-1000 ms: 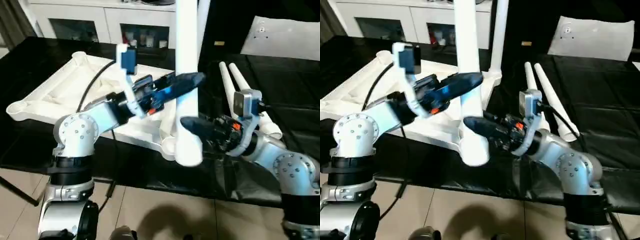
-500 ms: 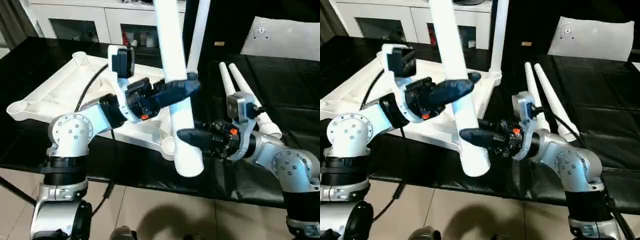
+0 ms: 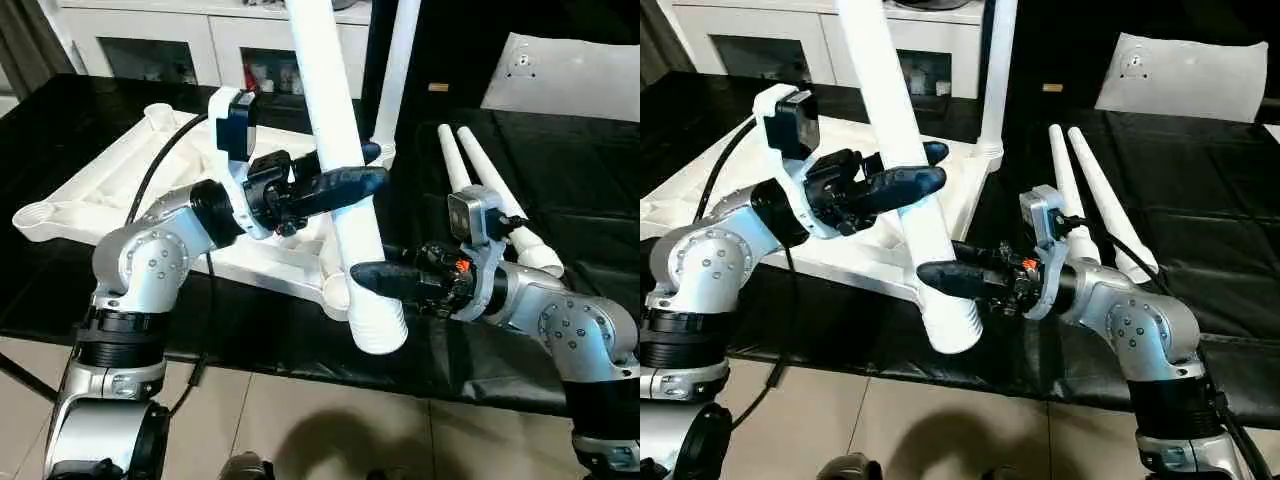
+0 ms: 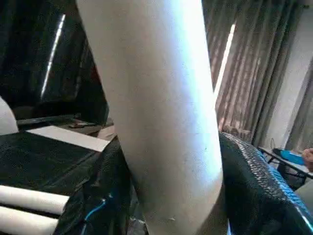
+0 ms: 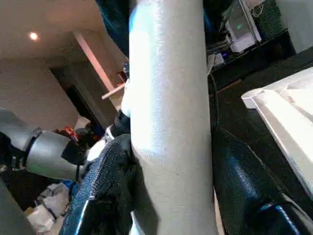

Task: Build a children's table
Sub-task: Pick table leg

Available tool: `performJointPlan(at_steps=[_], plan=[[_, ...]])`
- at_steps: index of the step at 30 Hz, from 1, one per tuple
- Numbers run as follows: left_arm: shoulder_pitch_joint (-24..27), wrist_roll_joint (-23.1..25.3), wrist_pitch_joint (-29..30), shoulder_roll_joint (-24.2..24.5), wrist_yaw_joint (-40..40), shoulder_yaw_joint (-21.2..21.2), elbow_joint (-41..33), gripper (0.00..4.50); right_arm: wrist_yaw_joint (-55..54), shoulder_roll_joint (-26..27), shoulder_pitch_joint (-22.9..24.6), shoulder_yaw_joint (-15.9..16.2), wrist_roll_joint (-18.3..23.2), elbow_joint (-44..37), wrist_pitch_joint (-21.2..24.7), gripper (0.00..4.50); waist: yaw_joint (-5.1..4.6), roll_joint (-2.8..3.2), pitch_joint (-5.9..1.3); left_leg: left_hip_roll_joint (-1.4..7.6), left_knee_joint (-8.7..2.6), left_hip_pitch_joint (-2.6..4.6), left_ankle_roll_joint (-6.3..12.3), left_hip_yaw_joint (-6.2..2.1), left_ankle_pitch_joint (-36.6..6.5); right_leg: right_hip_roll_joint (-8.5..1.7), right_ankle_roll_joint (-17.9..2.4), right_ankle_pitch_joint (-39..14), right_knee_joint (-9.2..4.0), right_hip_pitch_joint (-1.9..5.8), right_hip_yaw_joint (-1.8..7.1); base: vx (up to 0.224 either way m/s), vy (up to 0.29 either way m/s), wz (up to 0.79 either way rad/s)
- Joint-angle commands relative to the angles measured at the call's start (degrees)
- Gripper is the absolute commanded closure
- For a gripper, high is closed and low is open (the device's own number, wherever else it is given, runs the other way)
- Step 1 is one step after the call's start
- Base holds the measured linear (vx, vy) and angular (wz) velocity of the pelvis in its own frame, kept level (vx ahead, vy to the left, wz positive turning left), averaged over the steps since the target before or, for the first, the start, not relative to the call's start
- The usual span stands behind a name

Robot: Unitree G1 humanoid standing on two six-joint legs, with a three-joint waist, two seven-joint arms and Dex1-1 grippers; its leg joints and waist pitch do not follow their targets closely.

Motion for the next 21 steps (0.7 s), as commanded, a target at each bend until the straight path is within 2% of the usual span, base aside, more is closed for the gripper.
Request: performJointPlan(at_steps=[1, 8, 9, 11, 13, 15, 17, 21], plan=[[0.3, 1.5, -1.6, 0.4, -2.0, -1.0, -0.3, 2.32, -0.2, -0.3, -1.0, -0.3, 0.3, 0.7, -0.4, 2.61, 0.08, -0.50, -5.01, 0.28, -3.51, 0.45, 0.92, 0.33, -6.0, -3.22, -9.2, -13.2, -4.37, 3.68, 1.79, 0.000, 0.000, 0.00], [-1.0, 0.6, 0.3, -0.3, 1.6, 0.3, 2.4, 2.40, -0.4, -0.2, -0.9, -0.3, -0.9, 0.8, -1.8, 2.61, 0.08, -0.49, -5.10, 0.25, -3.41, 0.46, 1.06, 0.35, -5.7, -3.15, -10.1, -11.6, -4.12, 3.72, 1.78, 0.000, 0.000, 0.00], [-1.4, 0.7, 0.6, -0.6, 2.9, 0.8, 3.1, 2.43, -0.9, 0.0, -1.0, -0.2, -2.1, 1.1, -2.8, 2.61, 0.11, -0.29, -5.13, 0.27, -3.38, 0.44, 1.01, 0.30, -5.8, -3.20, -10.1, -11.7, -4.07, 3.77, 1.76, 0.000, 0.000, 0.00], [-1.7, 1.2, 0.7, -0.7, 4.6, 1.1, 3.6, 2.45, -2.2, 0.5, -1.3, -0.2, -3.5, 1.8, -3.9, 2.61, 0.10, -0.40, -5.14, 0.23, -3.35, 0.46, 0.83, 0.33, -5.9, -3.20, -10.1, -11.8, -4.15, 3.75, 1.75, 0.000, 0.000, 0.00], [-1.9, 2.2, 0.2, -0.6, 5.9, 1.1, 4.1, 2.49, -3.7, 1.2, -1.7, -0.4, -4.5, 2.7, -5.1, 1.91, 0.01, -0.37, -5.10, 0.23, -3.37, 0.46, 0.70, 0.32, -6.2, -3.20, -9.9, -12.4, -4.21, 3.70, 1.73, 0.000, 0.000, 0.00], [-2.3, 4.4, -0.8, -0.4, 8.5, 1.0, 4.6, 2.50, -6.0, 2.6, -2.4, -0.4, -7.6, 4.1, -9.4, 1.89, -0.08, -0.32, -5.00, 0.35, -3.49, 0.51, 0.14, 0.22, -6.8, -3.23, -9.2, -14.0, -4.36, 3.49, 1.66, 0.000, 0.000, 0.00], [-3.1, 8.3, -2.9, 0.0, 13.6, 1.1, 5.2, 2.55, -8.7, 4.1, -2.9, -1.3, -8.8, 5.2, -11.4, 1.63, -0.28, -0.35, -5.09, 0.33, -3.51, 0.54, 0.02, 0.21, -6.9, -3.25, -9.0, -14.1, -4.37, 3.63, 1.69, 0.000, 0.000, 0.00], [-3.9, 11.4, -3.5, 0.7, 17.8, 0.7, 4.8, 2.60, -11.5, 5.5, -3.1, -1.9, -11.0, 5.5, -15.2, 1.24, -0.26, -0.26, -5.17, 0.30, -3.49, 0.56, 0.22, 0.21, -6.4, -3.12, -8.7, -11.8, -4.12, 3.67, 1.75, 0.000, 0.000, 0.00]])
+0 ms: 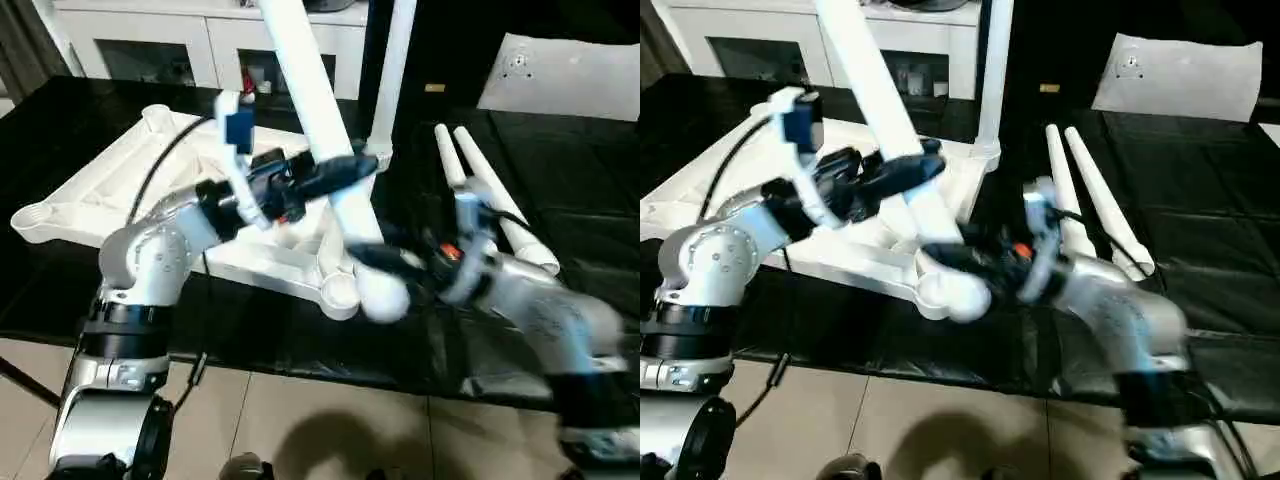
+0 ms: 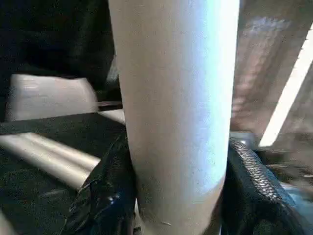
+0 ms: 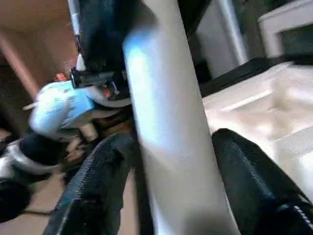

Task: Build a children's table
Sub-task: Pick table leg

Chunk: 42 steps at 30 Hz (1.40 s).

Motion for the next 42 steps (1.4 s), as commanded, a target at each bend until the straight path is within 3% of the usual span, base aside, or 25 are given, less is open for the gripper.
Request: performJointPlan(at_steps=[1, 2, 4, 8, 11, 14, 18, 20, 23, 25, 28, 38, 42], plan=[[-1.0, 2.2, -0.3, 0.7, 3.0, 0.0, -0.1, 2.60, -1.0, 0.6, -0.8, -0.5, -0.8, -0.8, -2.0, 1.24, -0.16, -0.26, -5.15, 0.29, -3.54, 0.51, 0.21, 0.19, -6.5, -3.05, -8.6, -11.6, -4.08, 3.71, 1.75, 0.000, 0.000, 0.00], [-1.3, 4.3, 1.0, 1.3, 6.2, -1.0, -1.8, 2.63, -5.9, 2.2, -1.0, -0.5, -4.1, -1.5, -5.4, 1.12, -0.13, -0.49, -5.15, 0.33, -3.56, 0.50, 0.27, 0.19, -6.1, -3.10, -8.7, -11.1, -3.96, 3.68, 1.77, 0.000, 0.000, 0.00], [-1.5, 5.4, 2.1, 1.1, 9.0, -1.2, -3.1, 2.64, -9.6, 2.9, -1.3, 0.6, -7.4, -2.0, -6.9, 0.96, -0.19, -0.46, -5.08, 0.27, -3.61, 0.57, -0.24, 0.28, -6.0, -3.13, -8.6, -12.0, -4.03, 3.50, 1.78, 0.000, 0.000, 0.00], [-1.8, 8.2, 3.4, 0.4, 13.5, -2.5, -6.1, 2.65, -15.0, 3.6, -1.9, 4.8, -12.5, -3.8, -5.1, 0.65, -0.32, -0.36, -4.98, 0.28, -3.66, 0.58, -0.70, 0.25, -6.4, -3.03, -8.7, -11.9, -4.04, 3.51, 1.85, 0.000, 0.000, 0.00], [-1.5, 11.8, 3.7, 0.0, 16.9, -5.4, -8.8, 2.65, -22.7, 5.7, -3.1, 8.2, -18.4, -3.1, -3.4, 0.65, -0.42, -0.28, -4.97, 0.28, -3.76, 0.54, -1.12, 0.17, -6.5, -3.11, -8.0, -12.7, -4.07, 3.45, 1.91, 0.000, 0.000, 0.00], [-1.4, 13.6, 4.8, -0.5, 19.8, -7.0, -10.7, 2.65, -27.0, 8.2, -3.5, 10.0, -21.2, -2.3, -2.9, 0.65, -0.67, -0.46, -4.85, 0.24, -3.83, 0.50, -1.72, 0.17, -7.3, -3.07, -7.4, -13.6, -4.09, 3.38, 1.97, 0.000, 0.000, 0.00], [-1.4, 14.5, 6.5, -1.1, 21.9, -7.8, -12.2, 2.65, -31.1, 10.6, -3.8, 10.0, -22.2, -1.8, -1.8, 0.65, -1.20, -0.46, -4.87, 0.16, -3.84, 0.43, -1.97, 0.18, -7.5, -3.00, -7.0, -12.9, -4.06, 3.37, 2.01, 0.000, 0.000, 0.00], [-1.4, 15.0, 8.0, -1.5, 23.2, -8.2, -13.2, 2.65, -33.8, 11.8, -4.1, 10.2, -23.6, -1.5, -1.1, 0.91, -1.32, -0.37, -4.86, 0.09, -3.84, 0.49, -2.16, 0.19, -7.3, -2.90, -7.1, -12.1, -4.02, 3.34, 1.99, 0.000, 0.000, 0.00], [-1.4, 16.0, 9.1, -1.5, 24.5, -8.9, -13.9, 2.65, -36.0, 13.2, -4.3, 10.0, -24.1, -1.9, -0.4, 1.11, -1.50, -0.71, -4.84, 0.02, -3.87, 0.41, -2.21, 0.20, -7.6, -2.91, -6.3, -12.6, -4.12, 3.44, 2.03, 0.000, 0.000, 0.00], [-1.3, 16.0, 9.6, -1.6, 24.9, -8.9, -14.2, 2.65, -36.4, 13.7, -4.2, 10.1, -24.2, -2.3, 0.0, 1.36, -1.46, -0.45, -4.78, -0.03, -3.84, 0.46, -2.27, 0.19, -8.1, -2.93, -5.9, -13.5, -4.21, 3.34, 2.07, 0.000, 0.000, 0.00], [-1.3, 16.1, 10.2, -1.9, 25.5, -9.0, -14.6, 2.65, -37.0, 14.1, -4.1, 10.3, -24.4, -2.5, 0.6, 1.46, -1.52, -0.44, -4.79, -0.01, -3.85, 0.47, -2.41, 0.18, -8.2, -2.84, -5.9, -12.7, -4.14, 3.32, 2.09, 0.000, 0.000, 0.00], [-1.5, 16.6, 11.4, -2.3, 26.1, -9.2, -14.6, 2.65, -37.5, 15.3, -3.9, 9.4, -24.0, -1.1, 1.4, 2.49, -1.53, -0.32, -4.83, -0.02, -3.88, 0.50, -2.59, 0.15, -8.5, -2.89, -6.3, -11.7, -4.07, 3.33, 2.11, 0.000, 0.000, 0.00], [-1.7, 16.3, 12.1, -2.6, 26.7, -8.5, -14.6, 2.65, -37.5, 15.6, -4.0, 9.0, -23.7, -0.9, 1.2, 2.57, -1.50, -0.22, -4.86, -0.01, -3.85, 0.51, -2.54, 0.14, -8.2, -2.91, -6.4, -11.2, -4.05, 3.38, 2.11, 0.000, 0.000, 0.00]])
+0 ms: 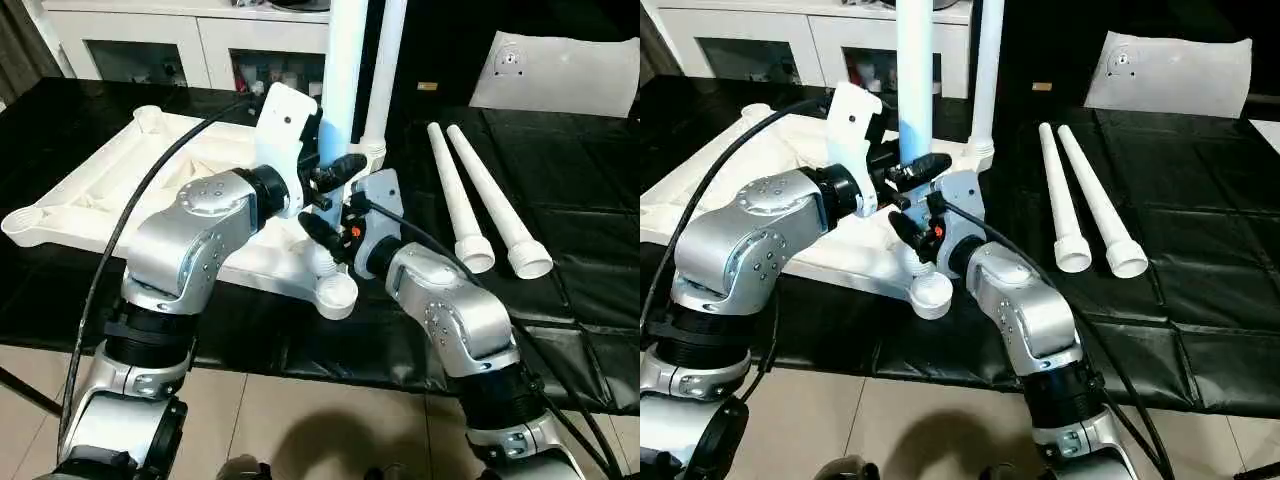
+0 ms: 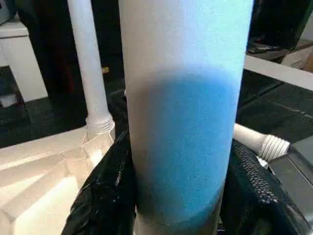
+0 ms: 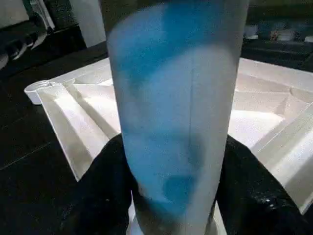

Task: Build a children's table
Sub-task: Pick table leg

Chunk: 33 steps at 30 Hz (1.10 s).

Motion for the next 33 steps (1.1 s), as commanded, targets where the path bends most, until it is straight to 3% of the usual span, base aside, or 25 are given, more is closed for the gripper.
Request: performJointPlan(at_steps=[1, 5, 8, 17, 19, 20, 24, 28, 33], plan=[[-1.2, -0.1, 0.8, -0.2, 0.5, 0.6, -1.6, 2.65, -0.7, -0.1, -0.9, -1.6, 0.2, 0.3, 0.4, 2.59, -0.12, -0.18, -4.83, 0.02, -3.85, 0.51, -2.49, 0.13, -8.2, -2.93, -6.7, -11.0, -4.03, 3.45, 2.05, 0.000, 0.000, 0.00], [-1.9, 0.8, 0.1, 0.3, 0.8, 1.0, -0.7, 2.65, 0.6, -0.2, -0.8, -1.8, 0.9, 0.0, -0.6, 2.61, -0.06, -0.17, -4.86, -0.04, -3.81, 0.48, -2.34, 0.15, -8.2, -2.95, -6.6, -11.0, -4.11, 3.52, 2.04, 0.000, 0.000, 0.00], [-1.7, -0.3, 0.7, 0.8, -0.8, 1.1, -0.9, 1.95, 3.7, -0.6, -0.5, -2.0, 2.5, -0.5, -1.6, 2.62, -0.06, -0.16, -4.88, -0.01, -3.80, 0.52, -2.21, 0.13, -8.4, -2.98, -6.5, -11.5, -4.10, 3.50, 2.03, 0.000, 0.000, 0.00], [-1.7, -4.3, 0.7, -0.8, -2.0, 4.6, -0.7, 1.20, 12.4, -1.7, 0.4, -5.1, 10.8, -2.9, 0.9, 2.62, 0.11, -0.22, -4.91, -0.01, -3.68, 0.43, -1.05, 0.19, -8.0, -3.01, -7.9, -10.9, -4.16, 3.68, 1.95, 0.000, 0.000, 0.00], [-1.7, -6.9, 1.9, -1.4, -3.2, 6.0, -1.2, 1.17, 14.8, -2.7, 0.6, -5.5, 12.4, -3.2, 1.9, 2.62, 0.12, -0.21, -4.88, 0.06, -3.74, 0.41, -1.05, 0.13, -7.8, -2.98, -7.9, -11.0, -4.12, 3.59, 1.92, 0.000, 0.000, 0.00], [-1.5, -11.1, 3.1, -1.6, -6.1, 8.0, -1.9, 1.17, 20.1, -5.3, 0.8, -7.2, 16.8, -3.6, 5.0, 2.62, 0.15, -0.18, -4.90, -0.03, -3.66, 0.45, -0.94, 0.22, -7.8, -2.94, -8.1, -11.0, -4.14, 3.69, 1.93, 0.000, 0.000, 0.00], [-1.8, -15.5, 4.7, -1.1, -9.2, 10.3, -1.3, 1.17, 26.5, -9.0, 0.6, -9.6, 22.2, -3.6, 9.1, 2.63, 0.48, -0.51, -4.95, -0.01, -3.52, 0.34, 0.19, 0.26, -7.3, -2.95, -9.3, -10.2, -4.15, 3.81, 1.84, 0.000, 0.000, 0.00], [-2.8, -18.9, 6.5, -0.3, -12.0, 12.2, 0.1, 1.17, 32.1, -13.2, 0.4, -8.8, 23.4, -4.1, 10.1, 2.63, 0.65, -0.44, -4.92, -0.09, -3.41, 0.29, 0.42, 0.32, -7.0, -3.01, -9.0, -12.2, -4.32, 3.86, 1.77, 0.000, 0.000, 0.00], [-2.9, -18.5, 6.6, 1.7, -14.8, 10.6, 0.8, 1.17, 35.1, -15.7, -0.1, -8.0, 23.2, -4.1, 10.3, 2.63, 0.71, -0.57, -4.93, -0.01, -3.41, 0.32, 0.50, 0.24, -6.7, -3.06, -8.3, -13.9, -4.44, 3.84, 1.71, 0.000, 0.000, 0.00]])
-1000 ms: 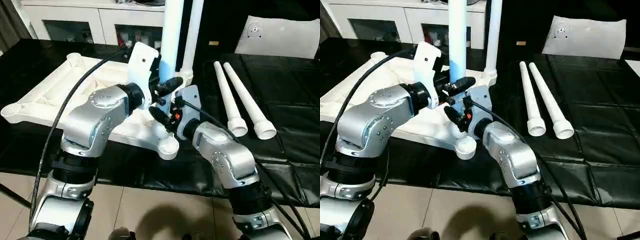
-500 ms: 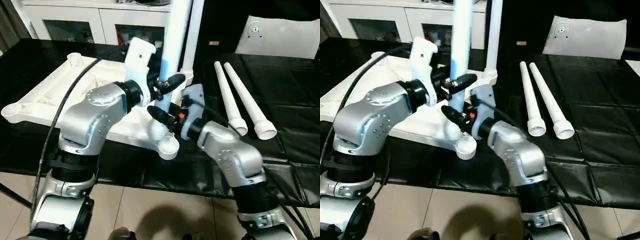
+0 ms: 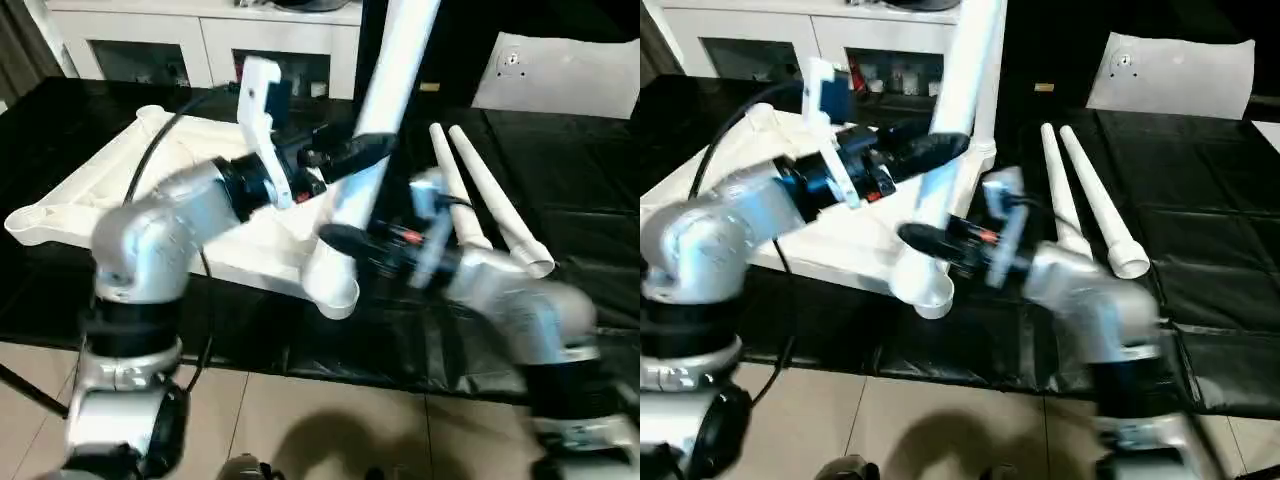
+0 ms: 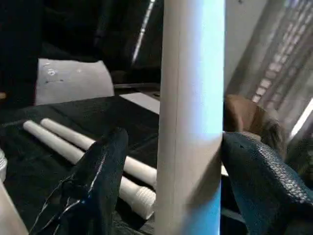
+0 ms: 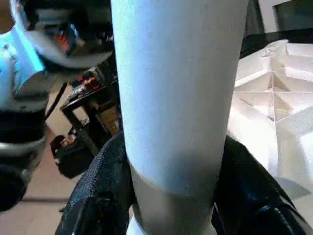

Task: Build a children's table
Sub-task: Pick table leg

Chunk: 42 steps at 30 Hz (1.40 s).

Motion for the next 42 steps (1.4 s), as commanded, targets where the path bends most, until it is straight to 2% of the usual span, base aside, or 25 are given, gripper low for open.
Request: performJointPlan(at_steps=[1, 3, 5, 8, 11, 13, 14, 20, 26, 37, 38, 39, 41, 42], plan=[[-0.5, 0.7, 0.4, 1.3, -1.1, -0.7, 1.0, 1.17, 2.1, -0.9, -0.9, 0.6, 0.6, -1.8, 0.2, 2.63, 0.33, -0.57, -4.93, 0.03, -3.45, 0.34, 0.44, 0.24, -6.6, -3.06, -8.1, -14.0, -4.44, 3.73, 1.78, 0.000, 0.000, 0.00], [-0.4, 0.8, 0.6, 1.7, -1.6, -1.2, 1.2, 1.17, 3.0, -1.7, -1.1, 1.0, 0.7, -1.8, 0.4, 2.63, 0.38, -0.59, -4.93, 0.04, -3.44, 0.43, 0.43, 0.25, -6.7, -2.99, -8.3, -13.9, -4.45, 3.68, 1.77, 0.000, 0.000, 0.00], [0.0, -0.1, 1.4, 2.3, -2.4, -1.8, 1.0, 1.49, 5.2, -3.8, -1.6, 2.2, 0.6, -1.8, 1.0, 2.63, 0.41, -0.74, -4.96, 0.08, -3.42, 0.43, 0.47, 0.29, -6.4, -2.95, -8.4, -13.3, -4.32, 3.73, 1.78, 0.000, 0.000, 0.00], [0.2, -0.4, 1.5, 2.4, -2.5, -2.0, 0.9, 1.54, 5.7, -4.2, -1.6, 2.5, 0.4, -1.7, 1.0, 2.63, 0.61, -0.66, -5.01, 0.11, -3.35, 0.38, 0.63, 0.29, -6.1, -3.04, -8.8, -13.0, -4.25, 3.72, 1.79, 0.000, 0.000, 0.00], [0.8, 0.0, 1.0, 2.4, -2.9, -2.8, 0.6, 1.95, 6.6, -4.9, -1.6, 3.6, -0.5, -1.6, 0.6, 2.63, 0.74, -0.73, -4.97, 0.16, -3.38, 0.43, 0.63, 0.29, -6.3, -3.02, -8.7, -13.5, -4.30, 3.67, 1.77, 0.000, 0.000, 0.00], [0.9, 0.2, 0.7, 2.4, -3.0, -3.1, 0.6, 2.04, 6.7, -5.0, -1.7, 3.9, -0.8, -1.5, 0.4, 2.63, 0.77, -0.84, -4.97, 0.13, -3.39, 0.34, 0.60, 0.31, -6.3, -3.07, -8.6, -13.7, -4.33, 3.71, 1.79, 0.000, 0.000, 0.00], [1.2, 0.8, 0.1, 2.6, -3.5, -3.7, 0.5, 2.24, 6.8, -5.1, -1.8, 4.2, -1.4, -1.3, 0.0, 2.63, 0.82, -0.76, -4.94, 0.15, -3.40, 0.41, 0.46, 0.31, -6.5, -3.06, -8.3, -14.5, -4.45, 3.61, 1.78, 0.000, 0.000, 0.00], [1.8, 0.9, -0.6, 2.8, -4.1, -4.0, 0.4, 2.63, 6.4, -5.4, -2.2, 4.7, -2.4, -0.6, -1.3, 2.63, 0.97, -0.65, -4.96, 0.15, -3.40, 0.44, 0.30, 0.28, -6.7, -3.04, -8.1, -14.7, -4.45, 3.58, 1.78, 0.000, 0.000, 0.00], [1.8, 0.1, -1.6, 2.5, -4.4, -3.1, 0.8, 2.71, 6.6, -5.5, -2.5, 4.8, -2.9, -0.1, -1.8, 2.63, 1.04, -0.60, -4.99, 0.17, -3.39, 0.45, 0.30, 0.28, -6.8, -3.01, -8.7, -13.5, -4.30, 3.59, 1.77, 0.000, 0.000, 0.00], [1.7, 0.9, -4.6, 1.3, -2.2, -1.4, 2.2, 2.73, 4.9, -5.4, -3.1, 5.6, -5.7, 1.3, -3.8, 2.63, 1.03, -0.65, -5.01, 0.11, -3.37, 0.45, 0.26, 0.31, -6.8, -3.01, -8.3, -13.9, -4.39, 3.62, 1.78, 0.000, 0.000, 0.00], [1.7, 0.9, -4.9, 1.3, -2.1, -1.3, 2.2, 2.73, 5.0, -5.3, -3.1, 5.5, -5.7, 1.3, -3.8, 2.28, 1.01, -0.62, -5.01, 0.14, -3.41, 0.50, 0.25, 0.29, -7.0, -3.01, -8.3, -14.2, -4.39, 3.60, 1.77, 0.000, 0.000, 0.00], [1.4, 1.5, -5.5, 1.4, -1.7, -1.3, 2.4, 2.73, 3.6, -4.4, -3.4, 5.1, -6.4, 1.8, -4.7, 2.07, 1.01, -0.86, -5.03, 0.16, -3.39, 0.50, 0.34, 0.31, -6.8, -3.04, -8.3, -14.1, -4.33, 3.63, 1.80, 0.000, 0.000, 0.00], [0.8, 2.8, -6.3, 2.0, -1.0, -1.6, 3.0, 2.73, 1.3, -2.7, -3.9, 4.4, -6.7, 2.4, -5.5, 1.90, 0.89, -0.71, -4.98, 0.22, -3.43, 0.47, 0.12, 0.28, -6.8, -3.01, -8.3, -14.0, -4.30, 3.46, 1.76, 0.000, 0.000, 0.00], [0.6, 3.3, -6.4, 2.2, -0.8, -1.7, 3.3, 2.73, 0.6, -2.2, -4.1, 4.3, -6.9, 2.4, -5.8, 1.84, 0.83, -0.83, -5.01, 0.13, -3.47, 0.45, 0.06, 0.27, -6.6, -3.04, -8.1, -14.1, -4.32, 3.56, 1.76, 0.000, 0.000, 0.00]])
